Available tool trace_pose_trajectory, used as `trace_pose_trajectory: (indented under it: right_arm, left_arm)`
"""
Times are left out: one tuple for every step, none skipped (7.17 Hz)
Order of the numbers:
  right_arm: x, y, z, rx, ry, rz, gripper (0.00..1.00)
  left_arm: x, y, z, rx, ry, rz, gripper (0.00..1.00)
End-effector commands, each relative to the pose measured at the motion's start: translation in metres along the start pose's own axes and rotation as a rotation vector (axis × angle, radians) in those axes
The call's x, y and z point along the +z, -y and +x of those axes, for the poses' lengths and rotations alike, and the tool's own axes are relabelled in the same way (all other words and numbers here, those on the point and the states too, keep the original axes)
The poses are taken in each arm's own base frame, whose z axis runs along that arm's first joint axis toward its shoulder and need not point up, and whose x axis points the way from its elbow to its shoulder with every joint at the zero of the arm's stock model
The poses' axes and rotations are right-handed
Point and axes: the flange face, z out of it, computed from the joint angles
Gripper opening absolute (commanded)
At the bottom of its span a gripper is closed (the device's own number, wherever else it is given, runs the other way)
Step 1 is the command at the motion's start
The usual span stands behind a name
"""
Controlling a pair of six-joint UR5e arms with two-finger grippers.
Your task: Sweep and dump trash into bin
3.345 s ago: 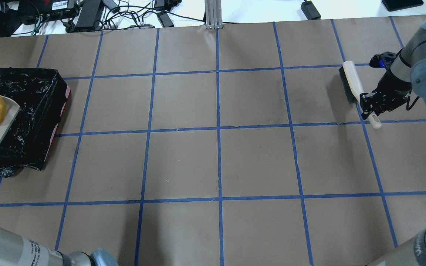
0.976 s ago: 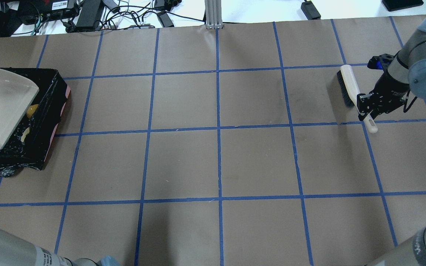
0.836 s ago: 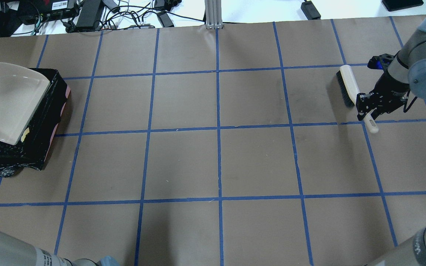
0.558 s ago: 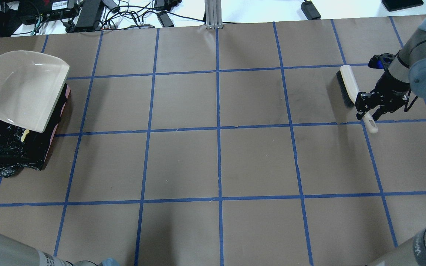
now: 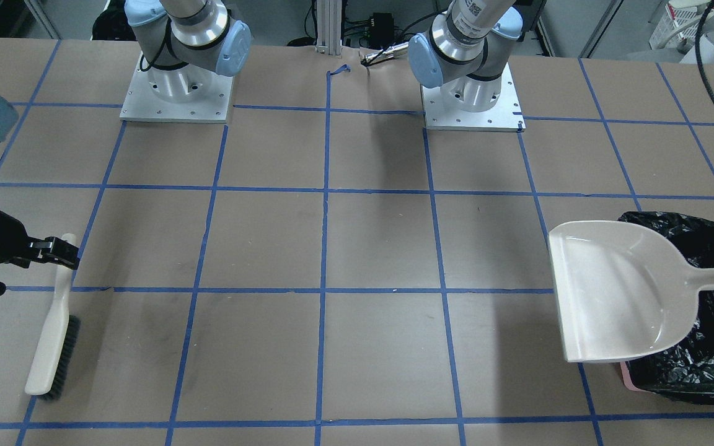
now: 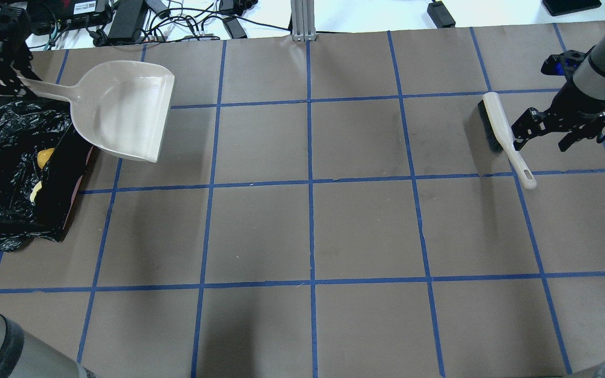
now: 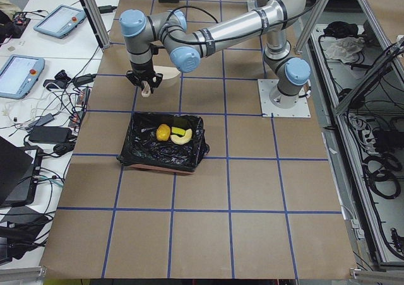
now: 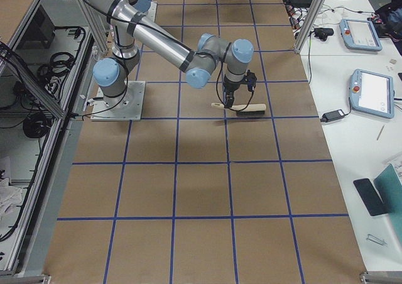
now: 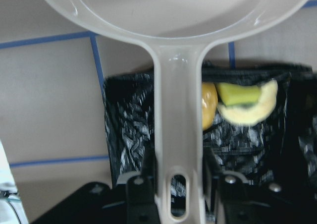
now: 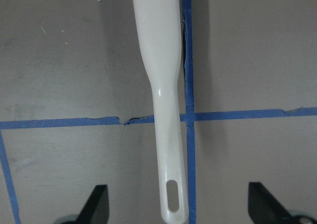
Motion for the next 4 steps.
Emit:
trace_pose_trajectory:
  right_arm:
    - [-0.070,-0.021,-0.014,0.013,0.005,0.024,1.00]
    - [-0.110,-0.039,-0.038,-0.014,0.002,0.079,1.00]
    - [-0.132,-0.053,-0.057,-0.023,-0.010,0.118,1.00]
    - [-0.143,-0.066,-0.082,-0.061,-0.011,0.118,1.00]
  left_arm:
    - [0.064,0.060,-0.032,0.000,-0.036,0.008,0.00]
    - [0.078,0.088,-0.041,-0.024,-0.048,0.011,0.00]
    - [0.090,0.100,-0.044,-0.011,-0.057,0.014,0.00]
    - [0.109,0.103,-0.046,-0.006,-0.046,0.009,0.00]
